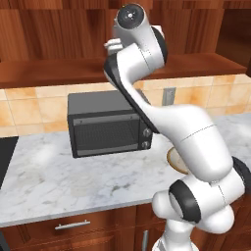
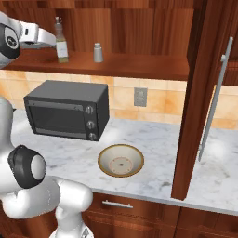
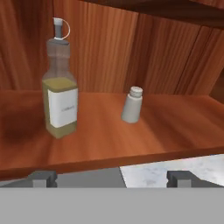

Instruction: Retrieve the bottle and the shaker from the cabinet and place them next to the mixing bowl on the counter. Then add garlic from the fridge to the mixing bowl.

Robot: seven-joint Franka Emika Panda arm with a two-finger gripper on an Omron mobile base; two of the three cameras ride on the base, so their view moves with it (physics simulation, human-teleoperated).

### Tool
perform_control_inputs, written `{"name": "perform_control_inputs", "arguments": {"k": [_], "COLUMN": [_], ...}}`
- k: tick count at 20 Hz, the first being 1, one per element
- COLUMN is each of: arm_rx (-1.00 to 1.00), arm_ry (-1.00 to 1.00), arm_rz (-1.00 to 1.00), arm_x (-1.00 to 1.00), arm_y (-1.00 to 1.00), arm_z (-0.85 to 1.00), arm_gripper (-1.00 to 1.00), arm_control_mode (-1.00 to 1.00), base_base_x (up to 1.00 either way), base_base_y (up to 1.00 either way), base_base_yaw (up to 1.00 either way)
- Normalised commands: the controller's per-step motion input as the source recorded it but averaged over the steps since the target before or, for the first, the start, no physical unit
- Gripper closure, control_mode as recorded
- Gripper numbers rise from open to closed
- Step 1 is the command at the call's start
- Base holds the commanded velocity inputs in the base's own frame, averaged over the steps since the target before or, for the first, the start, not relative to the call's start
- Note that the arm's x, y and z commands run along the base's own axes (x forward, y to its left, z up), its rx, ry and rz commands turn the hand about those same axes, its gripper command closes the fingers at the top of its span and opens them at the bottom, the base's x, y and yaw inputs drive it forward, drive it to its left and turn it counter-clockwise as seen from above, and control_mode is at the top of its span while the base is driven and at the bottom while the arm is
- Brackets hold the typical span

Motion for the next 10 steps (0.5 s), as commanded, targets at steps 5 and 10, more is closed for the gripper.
{"name": "perform_control_inputs", "arguments": {"k": [5, 10], "arm_rx": [0.00, -0.02], "arm_ry": [0.00, -0.01], "arm_rz": [0.00, 0.00], "arm_x": [0.52, 0.50], "arm_y": [0.00, 0.11], "arm_z": [0.02, 0.15], "arm_gripper": [-1.00, -1.00], "arm_control_mode": [-1.00, -1.00], "base_base_x": [0.00, 0.00], "base_base_y": [0.00, 0.00], "base_base_yaw": [0.00, 0.00]}}
